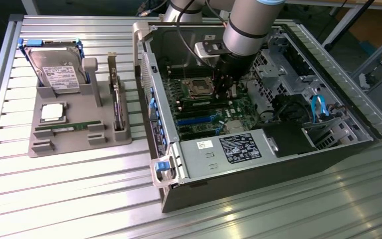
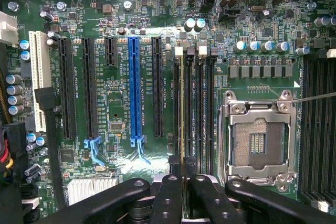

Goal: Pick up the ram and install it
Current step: 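Insert the ram into the slot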

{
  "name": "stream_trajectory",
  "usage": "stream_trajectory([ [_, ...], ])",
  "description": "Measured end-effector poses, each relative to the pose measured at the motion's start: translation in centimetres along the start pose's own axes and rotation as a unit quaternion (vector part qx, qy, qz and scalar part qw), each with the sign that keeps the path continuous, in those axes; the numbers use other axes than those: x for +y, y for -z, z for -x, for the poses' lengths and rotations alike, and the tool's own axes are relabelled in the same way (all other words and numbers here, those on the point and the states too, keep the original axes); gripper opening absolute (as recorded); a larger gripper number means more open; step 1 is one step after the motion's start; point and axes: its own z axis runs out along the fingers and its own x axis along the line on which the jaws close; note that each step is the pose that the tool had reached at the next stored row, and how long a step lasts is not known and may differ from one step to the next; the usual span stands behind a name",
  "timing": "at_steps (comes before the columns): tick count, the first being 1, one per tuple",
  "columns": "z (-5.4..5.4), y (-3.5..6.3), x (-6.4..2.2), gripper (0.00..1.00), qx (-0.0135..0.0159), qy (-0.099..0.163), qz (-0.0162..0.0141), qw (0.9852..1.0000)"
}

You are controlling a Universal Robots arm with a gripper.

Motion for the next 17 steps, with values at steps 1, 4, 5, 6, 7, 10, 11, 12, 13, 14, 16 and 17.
stream_trajectory([
  [1, 0.00, -0.03, 0.00, 0.12, 0.0000, 0.000, 0.0000, 1.0000],
  [4, -0.01, -0.05, 0.01, 0.12, 0.0000, 0.000, 0.0000, 1.0000],
  [5, -0.01, -0.06, 0.01, 0.12, 0.0000, 0.000, 0.0000, 1.0000],
  [6, -0.01, -0.06, 0.01, 0.12, 0.0000, 0.000, 0.0000, 1.0000],
  [7, -0.01, -0.06, 0.01, 0.12, 0.0000, 0.000, 0.0000, 1.0000],
  [10, 0.01, -0.07, 0.01, 0.12, -0.0001, 0.001, 0.0000, 1.0000],
  [11, 0.01, -0.06, 0.01, 0.12, -0.0001, 0.002, 0.0000, 1.0000],
  [12, 0.01, -0.06, 0.01, 0.12, 0.0000, 0.002, 0.0001, 1.0000],
  [13, 0.01, -0.06, 0.01, 0.12, -0.0001, 0.003, 0.0001, 1.0000],
  [14, 0.01, -0.06, 0.01, 0.12, -0.0001, 0.003, 0.0001, 1.0000],
  [16, 0.01, -0.06, 0.01, 0.12, -0.0001, 0.003, 0.0001, 1.0000],
  [17, 0.01, -0.06, 0.01, 0.12, -0.0001, 0.003, 0.0001, 1.0000],
])
